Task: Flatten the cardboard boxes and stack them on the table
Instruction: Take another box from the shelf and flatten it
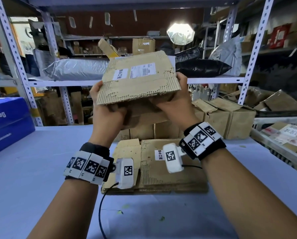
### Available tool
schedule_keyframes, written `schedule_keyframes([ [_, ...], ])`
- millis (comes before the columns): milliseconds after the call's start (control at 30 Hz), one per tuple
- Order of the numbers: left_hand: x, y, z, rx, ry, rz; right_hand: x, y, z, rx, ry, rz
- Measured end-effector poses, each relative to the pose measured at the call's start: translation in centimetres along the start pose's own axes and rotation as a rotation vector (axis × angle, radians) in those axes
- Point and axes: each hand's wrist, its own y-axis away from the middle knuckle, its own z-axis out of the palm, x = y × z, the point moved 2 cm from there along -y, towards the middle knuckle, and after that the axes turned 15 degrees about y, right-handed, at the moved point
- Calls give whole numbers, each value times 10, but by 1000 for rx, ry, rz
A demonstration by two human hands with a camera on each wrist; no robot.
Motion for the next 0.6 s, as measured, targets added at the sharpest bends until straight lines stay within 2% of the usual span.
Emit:
schedule_keyframes([
  [100,1,5,-1,-17,-34,0,6,2,6,71,-36,20],
  [200,3,11,-2,-62,-46,6,16,9,8,66,-114,77],
  [333,7,16,-6,-93,-23,2,21,15,-3,-46,-87,149],
  [433,8,15,-8,-81,-6,6,25,13,-16,-162,-263,154],
  [500,8,11,-11,-80,22,-5,30,13,-22,-193,-486,252],
  [600,8,5,-15,-115,60,-20,39,13,-28,-128,-606,461],
])
